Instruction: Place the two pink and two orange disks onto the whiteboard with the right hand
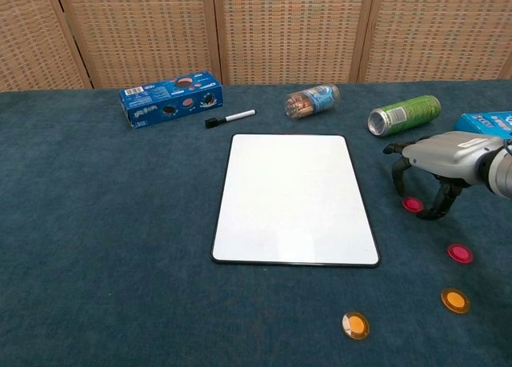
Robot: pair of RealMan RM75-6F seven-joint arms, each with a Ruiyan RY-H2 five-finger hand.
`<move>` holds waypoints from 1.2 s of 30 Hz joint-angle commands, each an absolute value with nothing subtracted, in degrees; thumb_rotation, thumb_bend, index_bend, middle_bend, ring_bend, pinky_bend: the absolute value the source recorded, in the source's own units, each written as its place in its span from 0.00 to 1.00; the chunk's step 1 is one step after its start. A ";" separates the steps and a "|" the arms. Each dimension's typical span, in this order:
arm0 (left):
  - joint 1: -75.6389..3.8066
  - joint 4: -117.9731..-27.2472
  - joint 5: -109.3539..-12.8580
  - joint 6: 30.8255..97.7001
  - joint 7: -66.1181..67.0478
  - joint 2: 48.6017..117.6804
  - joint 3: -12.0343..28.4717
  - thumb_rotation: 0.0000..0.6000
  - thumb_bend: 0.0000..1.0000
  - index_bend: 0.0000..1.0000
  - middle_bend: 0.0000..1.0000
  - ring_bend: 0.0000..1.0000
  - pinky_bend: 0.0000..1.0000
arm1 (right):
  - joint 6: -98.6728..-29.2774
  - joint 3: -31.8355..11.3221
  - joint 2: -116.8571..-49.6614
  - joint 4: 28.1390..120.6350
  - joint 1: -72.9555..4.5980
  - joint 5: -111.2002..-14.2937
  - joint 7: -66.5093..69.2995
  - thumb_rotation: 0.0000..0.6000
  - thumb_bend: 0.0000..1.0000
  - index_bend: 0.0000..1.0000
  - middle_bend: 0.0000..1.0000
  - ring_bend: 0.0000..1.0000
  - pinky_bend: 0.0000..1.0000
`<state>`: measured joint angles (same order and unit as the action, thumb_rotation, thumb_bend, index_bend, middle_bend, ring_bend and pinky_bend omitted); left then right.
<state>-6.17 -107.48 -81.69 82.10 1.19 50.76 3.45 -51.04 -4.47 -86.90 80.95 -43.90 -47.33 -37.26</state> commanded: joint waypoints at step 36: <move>-6.11 -107.26 -81.64 82.00 0.82 50.68 3.30 1.00 0.00 0.00 0.00 0.00 0.00 | -50.70 -4.37 -88.24 78.24 -43.99 -47.51 -35.05 1.00 0.36 0.54 0.00 0.00 0.00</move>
